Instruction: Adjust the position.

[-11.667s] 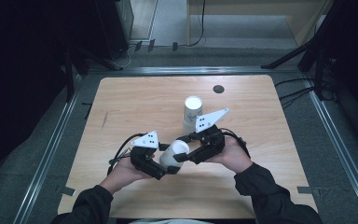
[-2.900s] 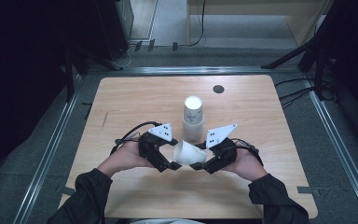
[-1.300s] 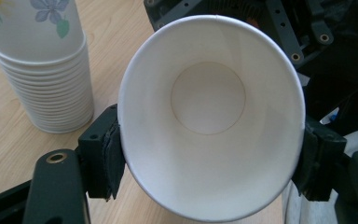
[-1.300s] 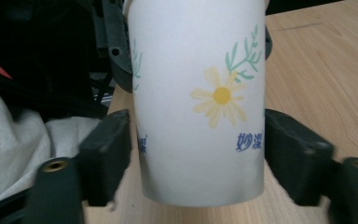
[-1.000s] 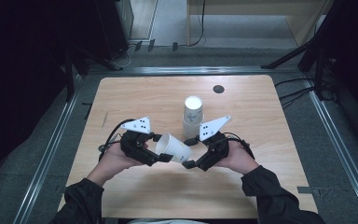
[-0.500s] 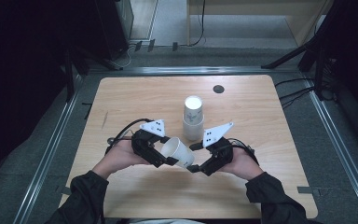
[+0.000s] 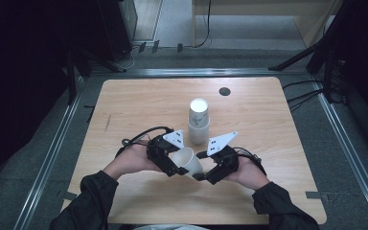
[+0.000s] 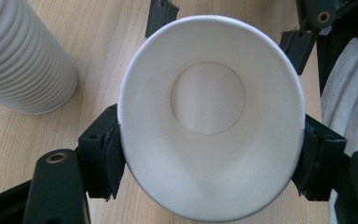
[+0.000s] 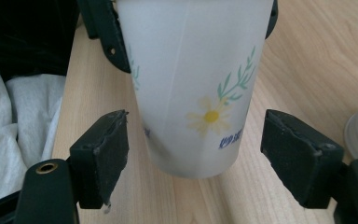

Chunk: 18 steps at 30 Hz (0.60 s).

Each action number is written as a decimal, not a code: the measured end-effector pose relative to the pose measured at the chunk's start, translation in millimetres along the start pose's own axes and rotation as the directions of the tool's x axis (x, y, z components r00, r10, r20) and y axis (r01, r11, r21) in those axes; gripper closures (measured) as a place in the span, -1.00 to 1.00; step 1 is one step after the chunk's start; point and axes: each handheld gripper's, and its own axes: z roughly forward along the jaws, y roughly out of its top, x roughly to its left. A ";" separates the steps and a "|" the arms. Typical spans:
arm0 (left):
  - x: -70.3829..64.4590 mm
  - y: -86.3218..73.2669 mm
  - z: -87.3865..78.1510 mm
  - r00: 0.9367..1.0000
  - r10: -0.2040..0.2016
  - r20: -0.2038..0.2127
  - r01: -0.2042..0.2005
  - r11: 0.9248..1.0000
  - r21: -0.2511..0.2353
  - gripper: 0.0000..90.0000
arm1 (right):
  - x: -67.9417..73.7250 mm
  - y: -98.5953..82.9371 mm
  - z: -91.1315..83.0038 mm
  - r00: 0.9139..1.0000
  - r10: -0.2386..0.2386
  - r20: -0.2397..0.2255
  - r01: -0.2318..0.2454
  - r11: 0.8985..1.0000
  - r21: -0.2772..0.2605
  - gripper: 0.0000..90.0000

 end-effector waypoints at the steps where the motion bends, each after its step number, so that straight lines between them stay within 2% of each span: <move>1: -0.2 0.9 1.5 1.000 0.002 0.005 -0.002 1.000 0.004 -0.44 | 0.9 -1.0 1.2 1.000 0.008 0.000 -0.008 1.000 0.011 -0.47; 8: -1.4 5.3 8.0 1.000 0.012 0.027 -0.012 1.000 0.021 -0.44 | 2.5 -6.5 10.1 1.000 0.011 -0.002 -0.011 0.999 0.036 -0.42; 11: -3.0 6.9 10.2 0.999 0.029 0.020 -0.030 0.999 0.038 -0.44 | 2.5 -7.3 11.2 1.000 0.018 -0.005 -0.017 0.999 0.035 -0.39; 18: -3.4 7.4 11.4 0.999 0.033 0.014 -0.034 0.998 0.044 -0.44 | 2.6 -7.0 12.1 1.000 0.017 -0.018 -0.016 0.999 0.031 -0.27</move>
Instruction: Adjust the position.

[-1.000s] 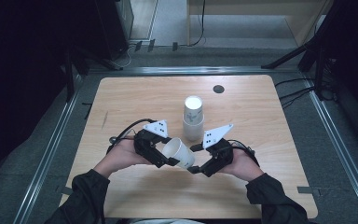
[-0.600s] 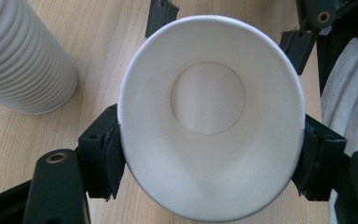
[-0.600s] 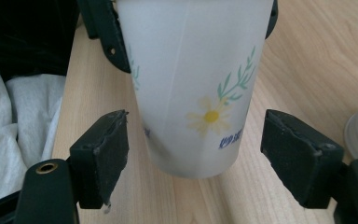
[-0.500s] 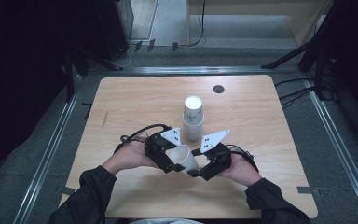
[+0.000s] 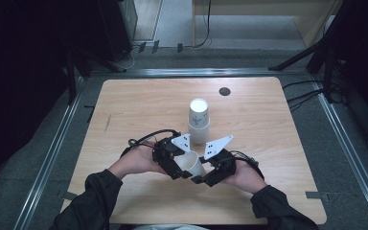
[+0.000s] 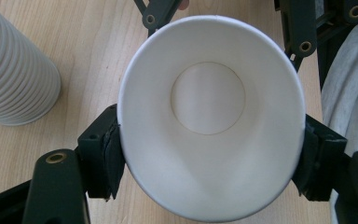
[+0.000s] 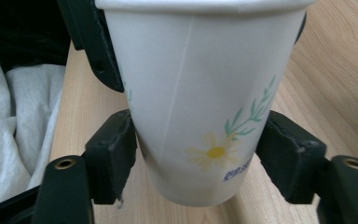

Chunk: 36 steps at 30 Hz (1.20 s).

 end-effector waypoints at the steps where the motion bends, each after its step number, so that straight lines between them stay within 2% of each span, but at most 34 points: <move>1: -0.2 -0.1 0.0 1.000 -0.001 0.000 0.001 1.000 -0.001 -0.44 | 0.1 0.1 0.0 1.000 0.001 -0.003 -0.001 1.000 0.001 -0.26; 7: -0.2 -0.6 -0.7 1.000 0.005 -0.001 -0.005 1.000 -0.011 -0.47 | 0.8 0.5 -1.1 1.000 -0.014 0.003 0.014 1.000 0.003 -0.23; 12: 0.2 -1.0 -4.9 1.000 -0.001 -0.001 0.001 0.998 -0.064 -0.71 | -0.1 2.1 -7.5 1.000 -0.015 0.016 0.015 1.000 -0.021 -0.24; 16: 2.3 -2.0 -12.1 1.000 -0.015 -0.019 0.013 0.993 -0.115 -0.72 | -1.8 2.8 -14.9 1.000 -0.006 0.029 0.007 0.999 -0.045 -0.24; 23: 7.3 -7.0 -24.8 0.998 -0.062 -0.011 0.058 0.976 -0.212 -0.72 | -2.8 5.6 -23.8 0.999 -0.015 0.037 0.019 0.995 -0.097 -0.24; 24: 7.9 -8.5 -25.8 0.997 -0.074 -0.009 0.070 0.971 -0.228 -0.71 | -3.1 5.8 -24.4 0.999 -0.019 0.039 0.023 0.995 -0.100 -0.24; 30: 6.9 -12.7 -29.1 0.996 -0.093 -0.012 0.087 0.963 -0.254 -0.71 | -3.5 8.5 -27.5 0.999 -0.024 0.038 0.028 0.992 -0.119 -0.24; 32: 6.5 -14.0 -30.5 0.995 -0.102 -0.001 0.098 0.958 -0.270 -0.71 | -3.8 9.7 -27.8 0.999 -0.026 0.038 0.031 0.992 -0.123 -0.24; 33: 6.7 -15.0 -31.0 0.993 -0.112 0.026 0.115 0.952 -0.283 -0.70 | -4.2 10.1 -27.5 0.999 -0.028 0.036 0.032 0.991 -0.127 -0.24; 36: 6.5 -17.5 -32.1 0.990 -0.133 0.047 0.141 0.940 -0.310 -0.70 | -5.4 11.0 -26.6 0.999 -0.040 0.035 0.044 0.991 -0.123 -0.24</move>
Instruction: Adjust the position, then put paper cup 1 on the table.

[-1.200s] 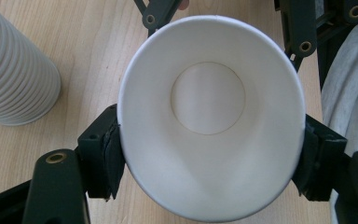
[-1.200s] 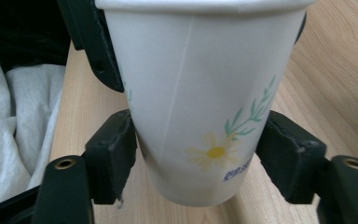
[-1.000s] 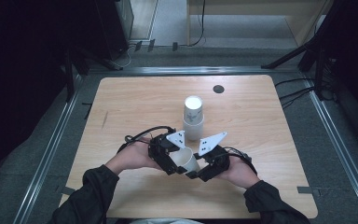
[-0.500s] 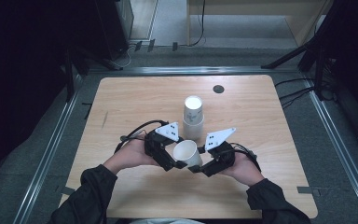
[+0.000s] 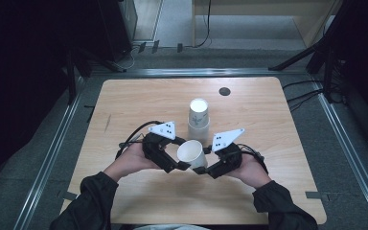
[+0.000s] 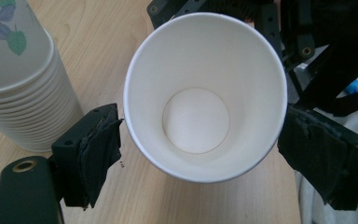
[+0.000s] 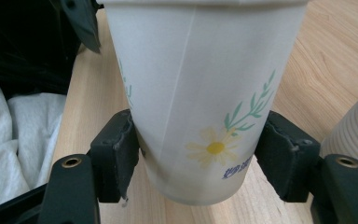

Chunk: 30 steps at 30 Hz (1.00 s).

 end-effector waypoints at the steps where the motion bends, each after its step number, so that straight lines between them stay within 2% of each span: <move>1: -0.5 -0.6 0.3 1.000 -0.003 -0.006 0.003 1.000 -0.003 -0.70 | -0.1 0.7 0.5 1.000 0.003 -0.005 -0.003 1.000 0.000 -0.24; 4: -1.8 -2.9 0.4 1.000 -0.008 -0.025 0.008 1.000 -0.016 -0.70 | -0.5 2.8 2.0 1.000 0.007 -0.021 -0.007 1.000 -0.004 -0.24; 8: -3.5 -5.1 -1.0 0.999 -0.016 -0.034 0.014 0.998 -0.064 -0.70 | -1.3 5.3 4.3 0.999 0.008 -0.037 -0.008 1.000 -0.016 -0.24; 10: -4.1 -6.4 -1.3 0.999 -0.034 -0.035 0.031 0.996 -0.084 -0.70 | -1.5 7.0 5.6 0.999 0.012 -0.048 -0.013 1.000 -0.022 -0.24; 18: -3.2 -12.0 -0.2 0.996 -0.072 -0.042 0.067 0.991 -0.119 -0.69 | -3.0 10.8 11.0 0.997 0.014 -0.076 -0.017 0.999 -0.036 -0.24; 24: -5.5 -13.3 1.8 0.996 -0.078 -0.044 0.072 0.989 -0.129 -0.67 | -4.1 13.3 13.1 0.996 0.019 -0.087 -0.022 0.999 -0.040 -0.24; 28: -7.2 -13.5 2.1 0.995 -0.080 -0.052 0.071 0.986 -0.153 -0.64 | -4.2 14.0 14.9 0.995 0.028 -0.098 -0.031 0.999 -0.031 -0.24; 30: -6.7 -14.0 2.2 0.995 -0.087 -0.040 0.080 0.985 -0.155 -0.58 | -3.7 14.3 16.4 0.995 0.026 -0.101 -0.028 0.999 -0.024 -0.24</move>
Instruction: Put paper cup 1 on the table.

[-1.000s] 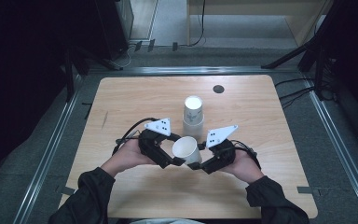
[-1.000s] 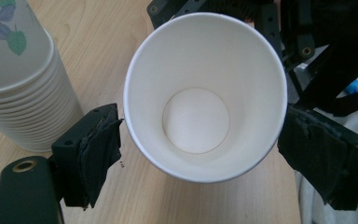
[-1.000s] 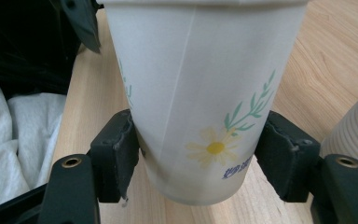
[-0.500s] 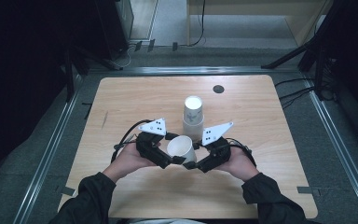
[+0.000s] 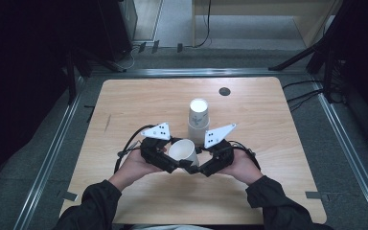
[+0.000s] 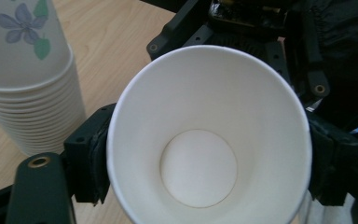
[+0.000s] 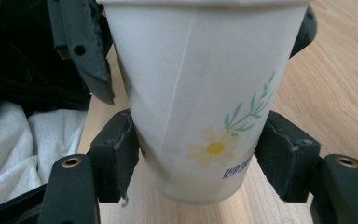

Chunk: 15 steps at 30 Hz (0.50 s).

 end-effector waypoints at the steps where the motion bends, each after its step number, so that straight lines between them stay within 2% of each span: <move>1: -0.3 -0.4 -0.1 1.000 0.003 -0.006 -0.003 1.000 0.001 -0.57 | -0.1 0.3 0.9 1.000 -0.003 -0.004 0.003 1.000 0.001 -0.24; 7: -1.7 -0.3 -2.7 1.000 0.018 -0.022 -0.019 1.000 -0.018 -0.47 | 0.4 1.4 0.8 1.000 0.001 -0.005 -0.001 1.000 -0.006 -0.23; 11: -1.9 0.2 -2.4 1.000 0.022 -0.016 -0.022 1.000 -0.006 -0.45 | 0.5 1.3 0.3 1.000 -0.002 -0.007 0.002 1.000 -0.004 -0.24; 15: -1.6 1.0 -5.4 1.000 0.024 -0.017 -0.024 1.000 -0.016 -0.45 | -0.6 1.2 1.2 1.000 0.006 -0.009 -0.006 1.000 0.001 -0.40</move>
